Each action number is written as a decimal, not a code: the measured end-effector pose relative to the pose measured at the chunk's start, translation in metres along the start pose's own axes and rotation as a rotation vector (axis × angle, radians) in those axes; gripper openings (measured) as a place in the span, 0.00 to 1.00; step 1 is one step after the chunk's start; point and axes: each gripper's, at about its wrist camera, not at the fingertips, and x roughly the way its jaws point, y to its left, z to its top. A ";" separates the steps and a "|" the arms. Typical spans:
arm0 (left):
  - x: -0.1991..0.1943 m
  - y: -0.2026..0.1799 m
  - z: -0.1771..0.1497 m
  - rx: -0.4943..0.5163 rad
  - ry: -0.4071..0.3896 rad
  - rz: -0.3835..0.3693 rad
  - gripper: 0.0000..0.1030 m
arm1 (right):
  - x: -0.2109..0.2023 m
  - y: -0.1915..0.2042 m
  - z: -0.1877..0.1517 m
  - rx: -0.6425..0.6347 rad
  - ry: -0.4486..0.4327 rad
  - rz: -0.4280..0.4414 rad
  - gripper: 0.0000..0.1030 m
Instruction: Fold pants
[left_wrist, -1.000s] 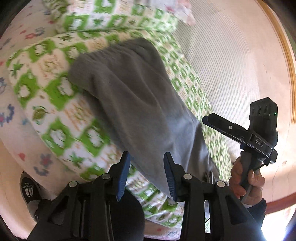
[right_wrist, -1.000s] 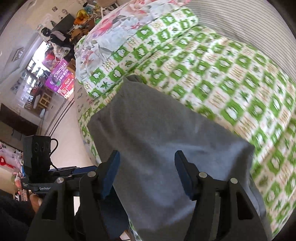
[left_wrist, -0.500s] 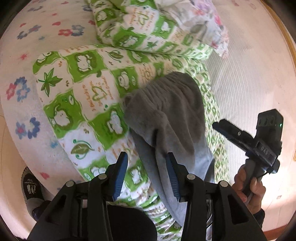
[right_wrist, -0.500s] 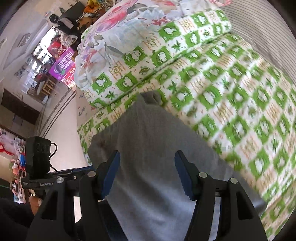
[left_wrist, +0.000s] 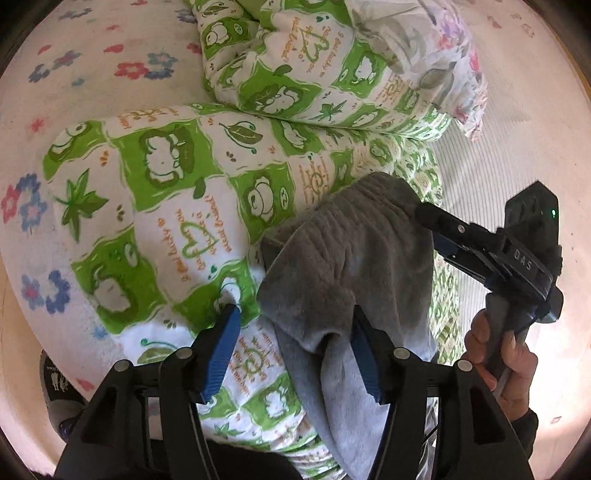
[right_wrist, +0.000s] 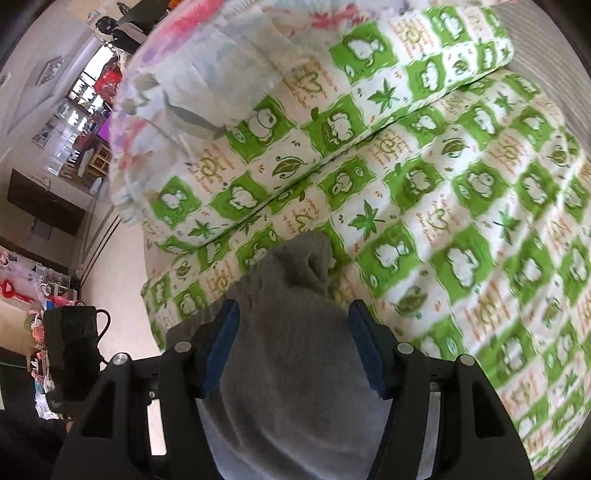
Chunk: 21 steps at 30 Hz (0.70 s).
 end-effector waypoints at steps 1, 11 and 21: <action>0.001 -0.001 0.001 0.003 -0.005 0.005 0.61 | 0.004 0.000 0.003 -0.001 0.004 0.000 0.61; 0.010 -0.015 0.002 0.040 -0.053 0.063 0.62 | 0.041 -0.007 0.021 0.020 0.050 -0.002 0.49; -0.008 -0.041 -0.006 0.139 -0.094 0.031 0.28 | -0.014 0.015 -0.006 -0.031 -0.074 0.012 0.23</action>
